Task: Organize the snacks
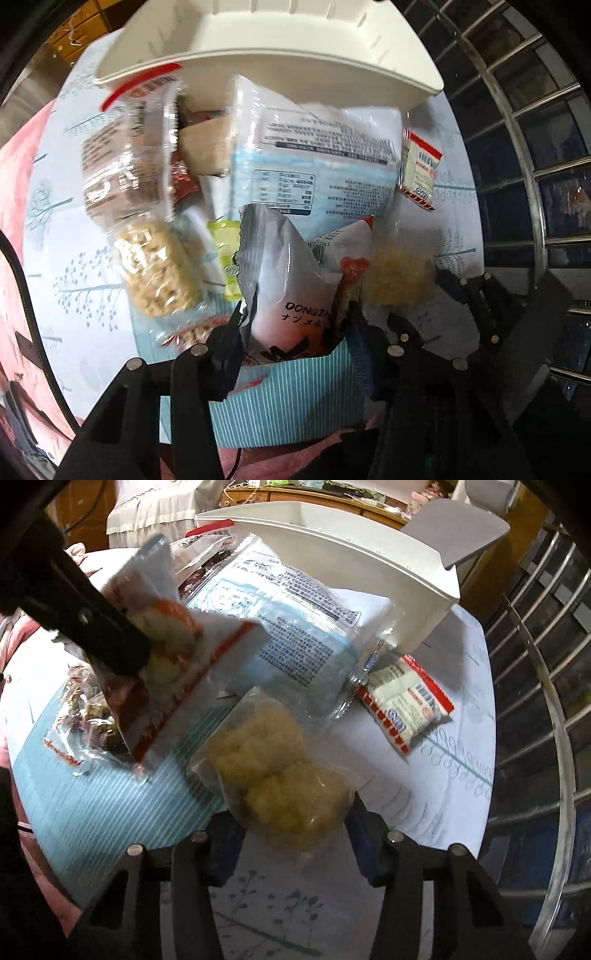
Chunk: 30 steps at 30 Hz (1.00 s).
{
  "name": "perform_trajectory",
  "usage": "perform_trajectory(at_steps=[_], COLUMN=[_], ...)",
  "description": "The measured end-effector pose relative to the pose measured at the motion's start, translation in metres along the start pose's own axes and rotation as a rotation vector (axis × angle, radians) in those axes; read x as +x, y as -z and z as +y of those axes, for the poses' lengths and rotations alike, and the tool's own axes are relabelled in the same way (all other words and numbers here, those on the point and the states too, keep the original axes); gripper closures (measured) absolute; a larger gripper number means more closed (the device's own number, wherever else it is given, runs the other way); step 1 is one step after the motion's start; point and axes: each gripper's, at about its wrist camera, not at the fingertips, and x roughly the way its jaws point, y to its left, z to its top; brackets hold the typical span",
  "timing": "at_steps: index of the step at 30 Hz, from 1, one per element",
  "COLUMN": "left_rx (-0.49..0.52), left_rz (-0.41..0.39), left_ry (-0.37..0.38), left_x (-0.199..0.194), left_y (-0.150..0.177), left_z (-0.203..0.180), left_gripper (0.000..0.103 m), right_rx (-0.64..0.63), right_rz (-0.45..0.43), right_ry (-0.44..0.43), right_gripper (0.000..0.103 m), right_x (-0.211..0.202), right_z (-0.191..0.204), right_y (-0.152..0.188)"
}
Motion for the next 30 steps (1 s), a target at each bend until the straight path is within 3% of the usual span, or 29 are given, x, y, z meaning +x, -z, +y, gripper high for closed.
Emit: perform_trajectory(at_steps=[8, 12, 18, 25, 30], left_rx=[-0.023, -0.033, -0.053, -0.04, 0.003], left_rz=[-0.088, -0.137, -0.21, -0.271, -0.306], left_ry=[-0.001, 0.003, -0.004, 0.016, -0.009], left_x=[-0.055, -0.079, -0.115, -0.157, -0.184], left_y=[0.038, 0.058, 0.081, 0.079, 0.061], left_z=[-0.001, 0.0, 0.003, 0.003, -0.003], left_gripper=[0.054, 0.054, 0.054, 0.053, 0.053], right_rx=[0.179, 0.247, 0.317, 0.368, 0.375], right_rz=[0.029, 0.003, -0.05, -0.123, -0.164], right_ry=[-0.082, -0.128, -0.13, -0.148, -0.162], right_gripper=[0.054, 0.054, 0.054, 0.054, 0.054], right_x=[-0.021, -0.041, -0.074, -0.099, -0.109], right_z=[-0.003, -0.007, -0.017, -0.028, -0.036], right_y=[0.018, 0.03, 0.041, 0.025, 0.0])
